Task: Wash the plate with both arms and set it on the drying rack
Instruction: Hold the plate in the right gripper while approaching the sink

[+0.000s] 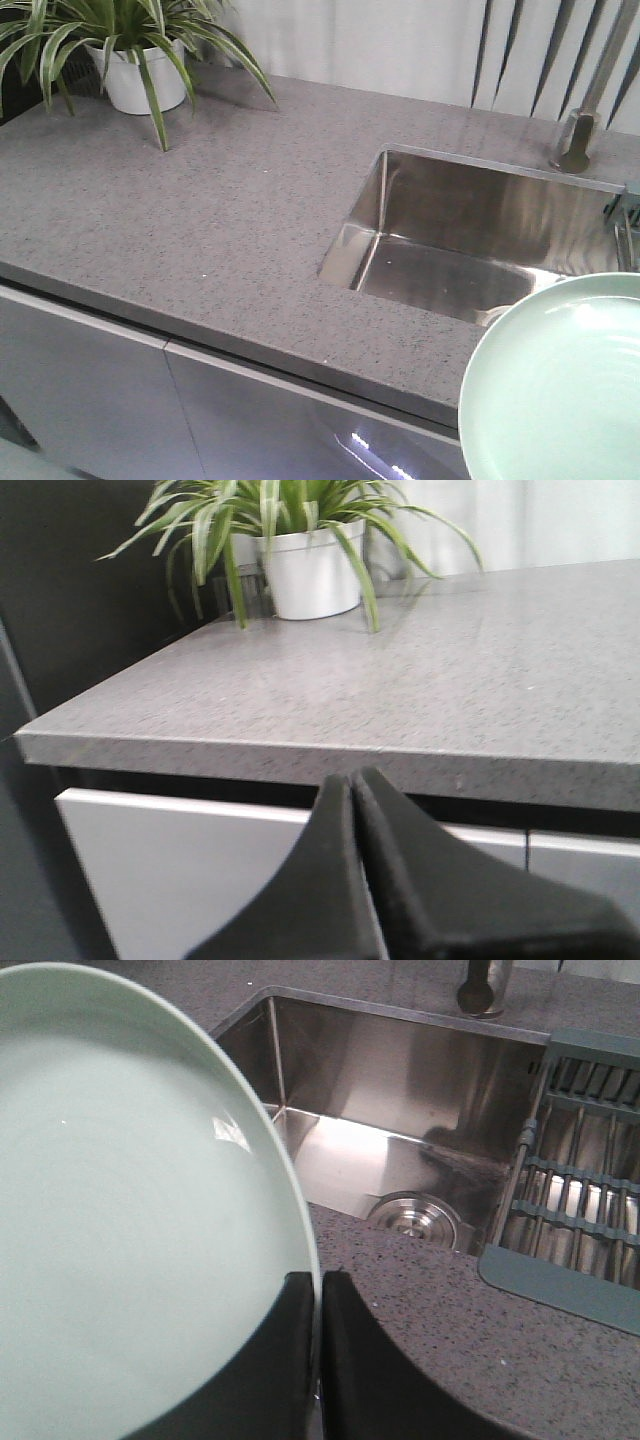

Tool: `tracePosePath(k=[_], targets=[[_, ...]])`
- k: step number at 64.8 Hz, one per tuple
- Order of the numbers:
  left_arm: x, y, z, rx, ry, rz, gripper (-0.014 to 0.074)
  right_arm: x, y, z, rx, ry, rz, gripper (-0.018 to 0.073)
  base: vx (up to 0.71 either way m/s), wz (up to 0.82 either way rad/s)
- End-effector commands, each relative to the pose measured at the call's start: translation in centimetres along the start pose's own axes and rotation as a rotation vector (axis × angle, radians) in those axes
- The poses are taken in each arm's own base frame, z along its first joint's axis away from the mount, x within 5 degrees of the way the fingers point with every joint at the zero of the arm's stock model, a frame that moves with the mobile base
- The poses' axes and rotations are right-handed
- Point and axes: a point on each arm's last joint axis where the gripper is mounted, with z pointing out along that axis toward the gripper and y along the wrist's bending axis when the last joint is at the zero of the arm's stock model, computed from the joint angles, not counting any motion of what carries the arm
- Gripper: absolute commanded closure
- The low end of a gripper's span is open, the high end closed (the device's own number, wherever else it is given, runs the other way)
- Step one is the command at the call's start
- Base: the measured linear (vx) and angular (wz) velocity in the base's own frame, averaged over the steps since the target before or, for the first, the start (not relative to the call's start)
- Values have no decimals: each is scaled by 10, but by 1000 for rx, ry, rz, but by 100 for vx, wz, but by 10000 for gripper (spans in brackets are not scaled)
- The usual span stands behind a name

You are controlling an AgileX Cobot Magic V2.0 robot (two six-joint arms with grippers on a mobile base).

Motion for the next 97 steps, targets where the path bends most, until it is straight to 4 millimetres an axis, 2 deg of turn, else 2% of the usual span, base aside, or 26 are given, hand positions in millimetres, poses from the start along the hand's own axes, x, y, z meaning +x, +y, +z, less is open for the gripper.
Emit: tracePosePath(k=[1,97], targets=[[-16,1,-3,-18,-109,-10,603,-12,0,-3,5,-80,6,561,6,-30],[-16,1,-3,-16,-109,-10,603,-12,0,-3,5,-80,6,561,6,-24]])
